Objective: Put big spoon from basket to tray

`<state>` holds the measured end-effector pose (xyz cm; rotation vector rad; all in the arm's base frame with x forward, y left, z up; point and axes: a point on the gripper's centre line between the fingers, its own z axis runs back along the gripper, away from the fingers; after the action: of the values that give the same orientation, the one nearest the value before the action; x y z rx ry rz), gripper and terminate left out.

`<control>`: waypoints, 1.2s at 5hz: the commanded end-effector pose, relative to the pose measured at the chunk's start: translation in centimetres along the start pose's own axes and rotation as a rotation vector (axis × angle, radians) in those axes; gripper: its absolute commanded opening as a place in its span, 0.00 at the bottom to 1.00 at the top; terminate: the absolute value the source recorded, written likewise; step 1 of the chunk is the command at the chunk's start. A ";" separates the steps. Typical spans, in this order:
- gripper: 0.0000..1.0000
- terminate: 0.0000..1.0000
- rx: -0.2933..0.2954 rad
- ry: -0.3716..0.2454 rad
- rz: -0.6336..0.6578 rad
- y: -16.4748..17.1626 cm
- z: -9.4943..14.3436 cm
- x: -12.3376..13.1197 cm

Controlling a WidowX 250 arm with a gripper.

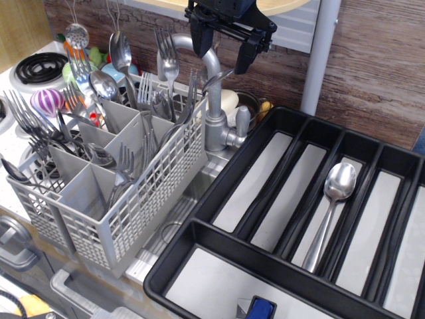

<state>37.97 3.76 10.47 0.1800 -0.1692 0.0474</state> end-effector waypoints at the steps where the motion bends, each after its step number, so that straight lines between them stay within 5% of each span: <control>1: 1.00 0.00 0.000 0.000 0.000 0.0 0.0 0.0; 4: 1.00 0.00 0.056 -0.121 -0.089 0.4 -2.7 2.1; 5: 1.00 0.00 0.131 -0.197 -0.134 0.7 -4.2 2.3; 6: 1.00 0.00 0.123 -0.212 -0.116 1.1 -5.4 2.3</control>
<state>40.60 5.96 4.51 0.3232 -0.3309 -0.0864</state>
